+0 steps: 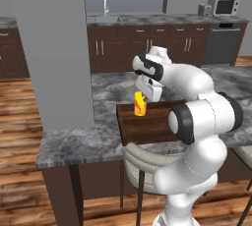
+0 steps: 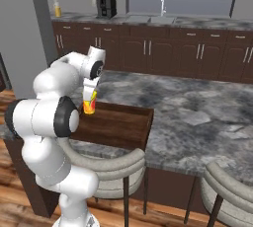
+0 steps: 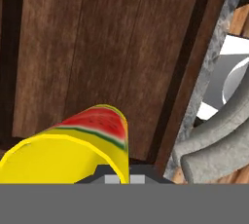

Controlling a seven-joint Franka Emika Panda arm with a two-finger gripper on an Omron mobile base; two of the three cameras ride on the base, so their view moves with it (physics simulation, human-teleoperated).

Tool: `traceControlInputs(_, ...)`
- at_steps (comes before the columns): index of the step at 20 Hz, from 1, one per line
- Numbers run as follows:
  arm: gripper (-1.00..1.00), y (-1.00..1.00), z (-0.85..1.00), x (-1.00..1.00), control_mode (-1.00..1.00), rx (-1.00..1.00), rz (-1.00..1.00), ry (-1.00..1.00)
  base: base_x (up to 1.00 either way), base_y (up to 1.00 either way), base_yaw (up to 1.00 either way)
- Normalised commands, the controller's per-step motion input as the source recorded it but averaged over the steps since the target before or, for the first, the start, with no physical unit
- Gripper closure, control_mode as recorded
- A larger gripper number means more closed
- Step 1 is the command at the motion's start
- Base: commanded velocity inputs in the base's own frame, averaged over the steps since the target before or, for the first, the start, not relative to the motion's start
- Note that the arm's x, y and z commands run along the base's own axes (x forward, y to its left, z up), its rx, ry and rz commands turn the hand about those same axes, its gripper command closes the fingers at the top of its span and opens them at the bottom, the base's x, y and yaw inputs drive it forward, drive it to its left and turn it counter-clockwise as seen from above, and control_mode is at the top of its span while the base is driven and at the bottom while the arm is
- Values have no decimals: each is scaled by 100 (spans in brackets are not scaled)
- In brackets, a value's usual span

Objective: There is a tray on the dining counter. Grab the cup, mug, and pitcher and place them on the tray. The pitcher may be placed next to the tray if it cannot fit the tray.

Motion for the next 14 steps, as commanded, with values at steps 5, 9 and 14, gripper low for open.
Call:
traceControlInputs(5,100,11,-24,38,-100,0,0,0,0,0,0)
traceControlInputs(9,100,3,-19,34,-100,0,0,0,0,0,0)
traceControlInputs(14,100,0,-14,25,-100,0,0,0,0,0,0)
